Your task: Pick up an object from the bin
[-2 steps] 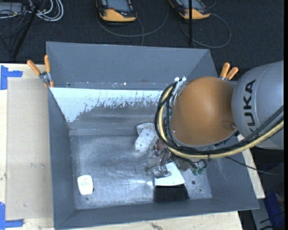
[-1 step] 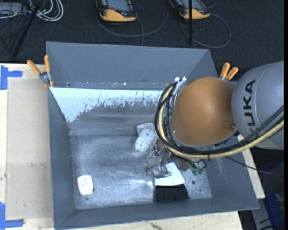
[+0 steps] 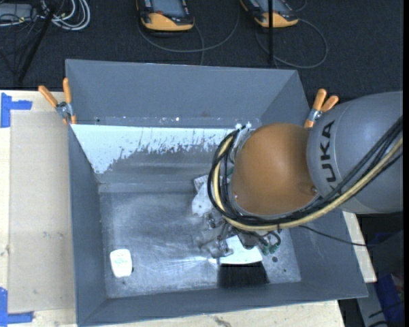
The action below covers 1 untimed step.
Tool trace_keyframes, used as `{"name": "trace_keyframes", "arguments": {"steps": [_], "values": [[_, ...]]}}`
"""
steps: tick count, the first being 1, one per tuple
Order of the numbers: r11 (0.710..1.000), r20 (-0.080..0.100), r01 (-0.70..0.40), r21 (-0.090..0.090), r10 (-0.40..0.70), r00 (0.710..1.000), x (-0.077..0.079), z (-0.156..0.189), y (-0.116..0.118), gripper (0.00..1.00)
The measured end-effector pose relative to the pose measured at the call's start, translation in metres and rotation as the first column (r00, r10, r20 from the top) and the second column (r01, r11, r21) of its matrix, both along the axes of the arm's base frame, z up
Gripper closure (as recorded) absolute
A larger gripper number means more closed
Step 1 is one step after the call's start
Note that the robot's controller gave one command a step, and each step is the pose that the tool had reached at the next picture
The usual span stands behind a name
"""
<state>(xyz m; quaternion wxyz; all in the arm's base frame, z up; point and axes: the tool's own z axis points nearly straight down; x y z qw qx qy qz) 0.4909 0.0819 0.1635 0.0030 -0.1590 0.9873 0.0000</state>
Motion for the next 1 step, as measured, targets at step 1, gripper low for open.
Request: {"name": "trace_keyframes", "arguments": {"steps": [1], "values": [[1.000, -0.009, -0.004, -0.001, 0.004, 1.000, 0.0126, -0.0450, 0.0062, 0.00]]}}
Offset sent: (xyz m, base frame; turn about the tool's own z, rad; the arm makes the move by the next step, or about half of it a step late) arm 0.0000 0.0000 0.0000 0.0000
